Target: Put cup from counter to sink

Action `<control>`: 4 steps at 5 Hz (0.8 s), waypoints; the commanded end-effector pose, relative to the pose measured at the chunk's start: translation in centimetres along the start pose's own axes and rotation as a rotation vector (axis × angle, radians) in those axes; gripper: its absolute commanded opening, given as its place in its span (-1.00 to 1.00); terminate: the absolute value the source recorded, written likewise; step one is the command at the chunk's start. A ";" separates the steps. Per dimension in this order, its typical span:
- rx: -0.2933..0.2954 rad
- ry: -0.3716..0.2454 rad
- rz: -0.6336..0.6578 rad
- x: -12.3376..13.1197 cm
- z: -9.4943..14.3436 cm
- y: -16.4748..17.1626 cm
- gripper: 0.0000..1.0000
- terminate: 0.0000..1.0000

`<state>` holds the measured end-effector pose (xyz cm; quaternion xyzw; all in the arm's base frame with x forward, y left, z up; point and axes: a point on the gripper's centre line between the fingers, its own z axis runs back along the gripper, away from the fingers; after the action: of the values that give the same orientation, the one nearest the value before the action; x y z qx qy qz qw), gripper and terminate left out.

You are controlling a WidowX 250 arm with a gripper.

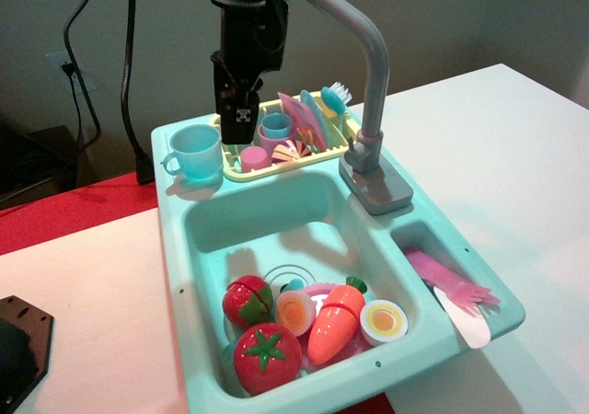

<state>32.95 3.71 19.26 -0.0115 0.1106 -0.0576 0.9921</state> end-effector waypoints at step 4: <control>0.002 -0.007 -0.005 -5.7 0.4 3.1 1.00 -1.00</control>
<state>27.36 7.18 18.44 -0.0206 0.1478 -0.0588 0.9871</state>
